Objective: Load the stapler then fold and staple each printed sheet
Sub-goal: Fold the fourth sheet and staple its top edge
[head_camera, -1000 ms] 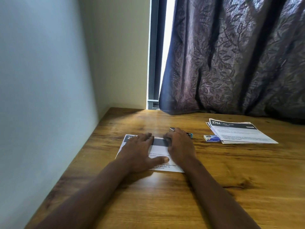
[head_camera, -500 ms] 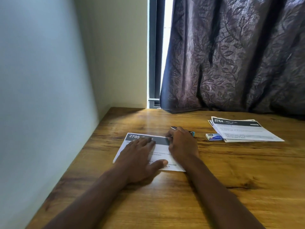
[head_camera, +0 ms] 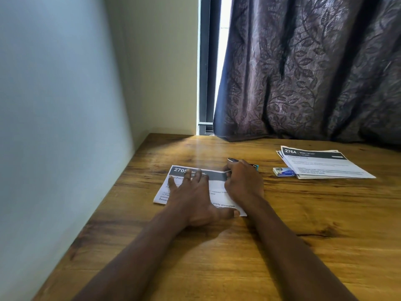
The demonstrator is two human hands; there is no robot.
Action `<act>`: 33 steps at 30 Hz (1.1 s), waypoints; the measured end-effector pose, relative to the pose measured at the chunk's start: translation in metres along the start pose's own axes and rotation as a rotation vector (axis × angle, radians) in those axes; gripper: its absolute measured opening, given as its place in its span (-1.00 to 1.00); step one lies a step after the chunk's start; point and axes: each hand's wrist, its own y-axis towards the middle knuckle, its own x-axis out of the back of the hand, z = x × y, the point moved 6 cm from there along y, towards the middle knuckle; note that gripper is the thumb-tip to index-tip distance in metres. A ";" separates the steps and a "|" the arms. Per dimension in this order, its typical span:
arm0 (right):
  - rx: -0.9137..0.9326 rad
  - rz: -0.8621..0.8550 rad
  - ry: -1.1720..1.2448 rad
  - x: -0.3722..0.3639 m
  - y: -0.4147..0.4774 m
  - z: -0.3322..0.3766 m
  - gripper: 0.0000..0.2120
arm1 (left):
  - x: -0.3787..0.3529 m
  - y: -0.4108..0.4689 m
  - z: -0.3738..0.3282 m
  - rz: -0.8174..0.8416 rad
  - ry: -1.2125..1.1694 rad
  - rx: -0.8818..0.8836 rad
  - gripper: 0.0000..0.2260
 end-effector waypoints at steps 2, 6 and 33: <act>0.001 -0.008 0.003 -0.001 -0.001 0.000 -0.69 | 0.000 0.000 -0.004 0.007 -0.001 0.028 0.24; 0.015 -0.006 -0.022 -0.003 -0.003 0.001 -0.70 | -0.002 -0.002 -0.007 -0.004 -0.020 0.053 0.26; 0.093 -0.447 0.251 0.042 -0.022 -0.048 -0.79 | 0.050 0.038 0.070 -0.345 -0.845 -0.143 -0.52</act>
